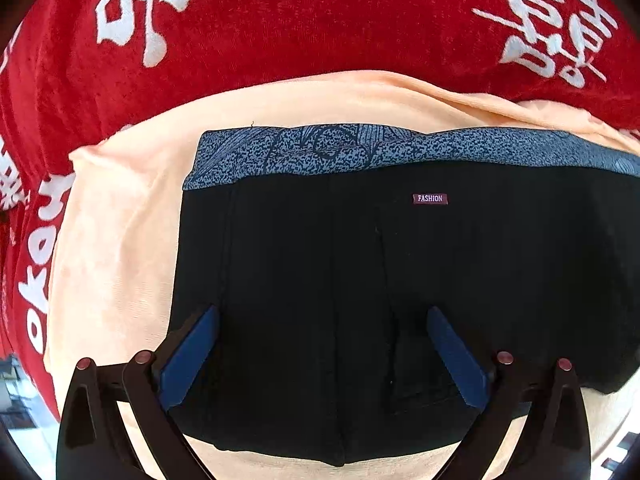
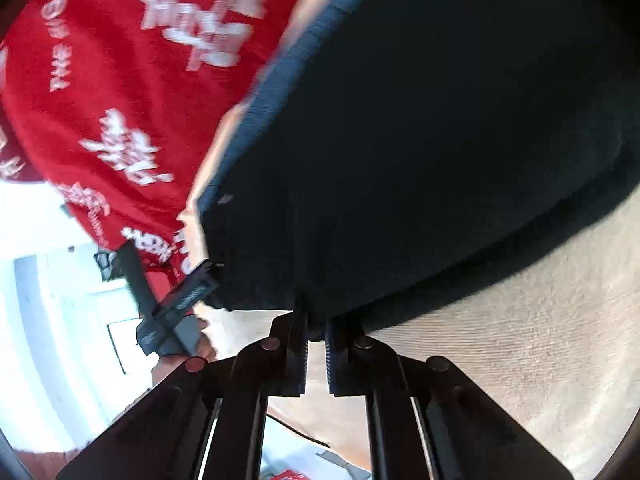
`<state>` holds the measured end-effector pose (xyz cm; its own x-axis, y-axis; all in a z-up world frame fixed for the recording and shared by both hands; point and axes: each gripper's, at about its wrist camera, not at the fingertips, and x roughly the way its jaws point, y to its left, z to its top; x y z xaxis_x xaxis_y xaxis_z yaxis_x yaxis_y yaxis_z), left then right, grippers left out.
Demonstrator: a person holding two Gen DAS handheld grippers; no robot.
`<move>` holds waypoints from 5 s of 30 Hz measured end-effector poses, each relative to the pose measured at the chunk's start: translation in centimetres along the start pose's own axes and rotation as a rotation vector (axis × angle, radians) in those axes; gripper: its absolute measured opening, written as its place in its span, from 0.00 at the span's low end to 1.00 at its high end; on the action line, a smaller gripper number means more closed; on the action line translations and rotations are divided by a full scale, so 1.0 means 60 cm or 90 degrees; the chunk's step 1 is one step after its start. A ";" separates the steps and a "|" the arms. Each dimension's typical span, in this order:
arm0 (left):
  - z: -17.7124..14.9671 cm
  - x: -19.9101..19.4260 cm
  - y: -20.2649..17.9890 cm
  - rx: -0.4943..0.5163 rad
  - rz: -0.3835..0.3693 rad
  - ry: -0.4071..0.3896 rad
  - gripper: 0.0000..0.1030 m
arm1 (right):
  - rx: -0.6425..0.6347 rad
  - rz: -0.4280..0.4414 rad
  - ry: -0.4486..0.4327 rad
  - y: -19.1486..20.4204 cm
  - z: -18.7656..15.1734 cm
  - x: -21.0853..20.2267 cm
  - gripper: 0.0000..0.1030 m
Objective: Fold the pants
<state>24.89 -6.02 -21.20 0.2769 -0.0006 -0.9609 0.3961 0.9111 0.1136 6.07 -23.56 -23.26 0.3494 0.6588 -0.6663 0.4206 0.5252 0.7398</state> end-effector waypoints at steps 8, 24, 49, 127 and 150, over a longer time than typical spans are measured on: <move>0.007 0.000 0.002 0.001 0.009 0.024 1.00 | 0.003 -0.081 0.042 -0.017 -0.033 0.016 0.10; 0.004 -0.030 -0.318 0.084 -0.058 -0.021 1.00 | -0.166 -0.275 -0.058 -0.058 0.062 -0.096 0.11; 0.169 -0.051 -0.467 -0.004 -0.022 -0.003 1.00 | -0.153 -0.291 -0.090 -0.099 0.223 -0.225 0.19; 0.127 -0.178 -0.928 0.069 -0.069 0.034 1.00 | 0.227 -0.011 -0.337 -0.440 0.128 -0.472 0.50; 0.083 -0.226 -0.966 0.131 -0.111 -0.029 0.65 | -0.052 -0.111 -0.352 -0.237 0.194 -0.490 0.14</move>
<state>2.54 -60.88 -13.52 0.2265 -0.1723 -0.9586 0.6091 0.7931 0.0013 -0.42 -56.69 -15.27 0.6749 0.1919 -0.7125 0.4528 0.6547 0.6053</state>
